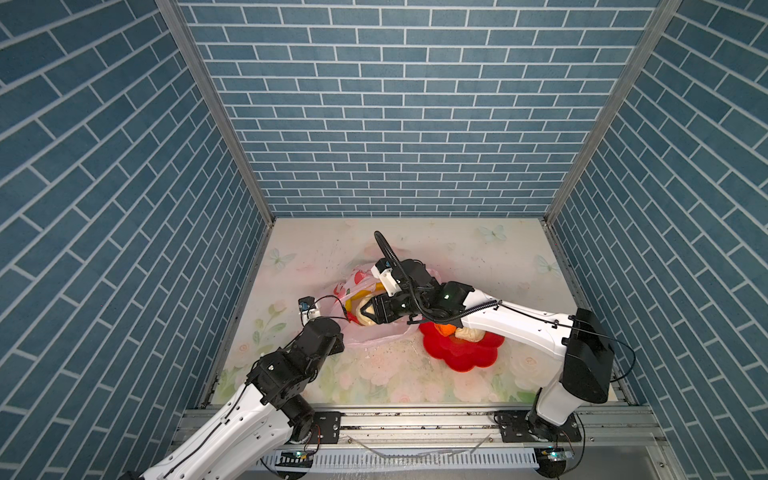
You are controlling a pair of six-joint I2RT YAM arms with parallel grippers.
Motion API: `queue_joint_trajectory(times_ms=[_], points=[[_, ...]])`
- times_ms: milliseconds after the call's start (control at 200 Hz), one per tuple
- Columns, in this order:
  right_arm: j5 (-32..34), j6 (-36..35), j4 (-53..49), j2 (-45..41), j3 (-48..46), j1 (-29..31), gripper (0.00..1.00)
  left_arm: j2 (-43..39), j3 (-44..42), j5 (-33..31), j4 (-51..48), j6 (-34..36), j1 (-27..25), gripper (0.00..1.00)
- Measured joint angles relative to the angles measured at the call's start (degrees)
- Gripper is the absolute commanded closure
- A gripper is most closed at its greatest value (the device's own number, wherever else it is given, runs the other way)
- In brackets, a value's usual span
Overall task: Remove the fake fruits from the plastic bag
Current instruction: 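Lift the cream fruit out of the bag toward the red plate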
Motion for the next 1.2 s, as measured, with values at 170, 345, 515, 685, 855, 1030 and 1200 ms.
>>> queue_joint_trajectory(times_ms=[170, 345, 515, 685, 855, 1030, 1200], points=[[1.0, -1.9, -2.9, -4.6, 0.2, -0.2, 0.77, -0.5, 0.0, 0.0, -0.1, 0.0, 0.0, 1.0], [4.7, -3.7, -7.3, -12.1, 0.2, -1.2, 0.77, -0.6, 0.0, 0.0, -0.1, 0.0, 0.0, 1.0], [12.9, -4.7, -14.2, -22.3, 0.0, -2.9, 0.77, -0.6, 0.0, 0.0, -0.2, 0.0, 0.0, 1.0], [21.5, -4.7, -20.3, -33.2, -3.9, -5.6, 0.78, -0.6, 0.0, 0.0, -0.3, 0.0, 0.0, 1.0], [26.2, -2.7, -24.7, -38.2, -12.7, -10.2, 0.78, 0.0, 0.2, 0.0, -0.3, 0.0, 0.0, 1.0], [26.3, 1.5, -27.3, -37.7, -21.3, -11.1, 0.79, 0.1, 0.5, -0.1, -0.4, 0.0, 0.0, 1.0], [25.0, 7.3, -27.4, -37.8, -28.9, -11.1, 0.8, 0.1, 0.5, -0.3, -0.8, 0.0, 0.0, 1.0]])
